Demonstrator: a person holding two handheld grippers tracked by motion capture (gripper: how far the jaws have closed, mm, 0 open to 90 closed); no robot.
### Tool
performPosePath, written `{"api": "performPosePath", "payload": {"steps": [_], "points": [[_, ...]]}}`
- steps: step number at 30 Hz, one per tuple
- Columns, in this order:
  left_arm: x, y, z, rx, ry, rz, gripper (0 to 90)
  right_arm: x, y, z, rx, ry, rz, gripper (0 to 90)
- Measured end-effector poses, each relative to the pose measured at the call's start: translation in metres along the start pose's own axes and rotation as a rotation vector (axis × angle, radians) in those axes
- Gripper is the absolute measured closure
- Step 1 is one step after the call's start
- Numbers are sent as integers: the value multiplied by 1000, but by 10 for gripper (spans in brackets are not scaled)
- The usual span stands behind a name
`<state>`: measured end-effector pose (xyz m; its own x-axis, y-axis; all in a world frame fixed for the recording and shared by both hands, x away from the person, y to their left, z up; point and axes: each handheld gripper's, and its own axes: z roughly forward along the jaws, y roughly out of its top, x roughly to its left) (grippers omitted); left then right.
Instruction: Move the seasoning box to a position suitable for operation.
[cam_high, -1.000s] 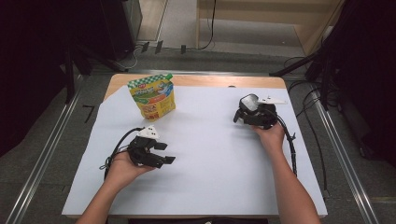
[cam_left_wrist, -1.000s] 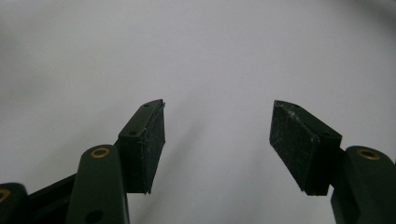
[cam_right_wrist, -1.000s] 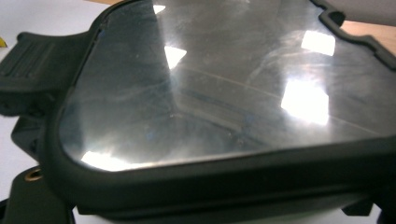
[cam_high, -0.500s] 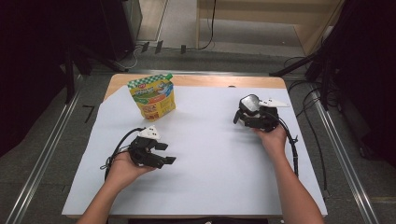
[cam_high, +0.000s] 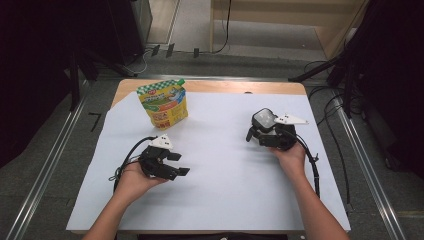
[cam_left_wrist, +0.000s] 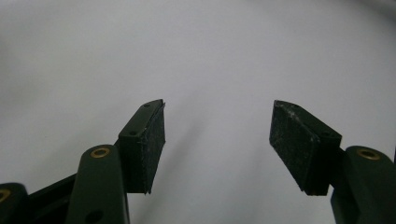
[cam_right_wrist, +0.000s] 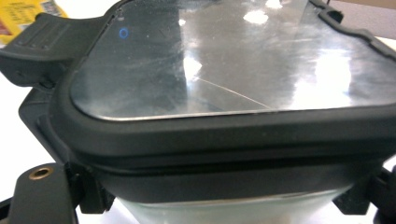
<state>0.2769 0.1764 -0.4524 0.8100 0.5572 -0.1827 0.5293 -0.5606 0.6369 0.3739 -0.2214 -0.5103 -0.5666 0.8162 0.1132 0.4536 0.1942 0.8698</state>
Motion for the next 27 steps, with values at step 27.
{"api": "performPosePath", "payload": {"steps": [27], "points": [[2, 14, 10, 0, -33, 21, 370, 74, -11, -27, 20, 154, -68, 157]]}}
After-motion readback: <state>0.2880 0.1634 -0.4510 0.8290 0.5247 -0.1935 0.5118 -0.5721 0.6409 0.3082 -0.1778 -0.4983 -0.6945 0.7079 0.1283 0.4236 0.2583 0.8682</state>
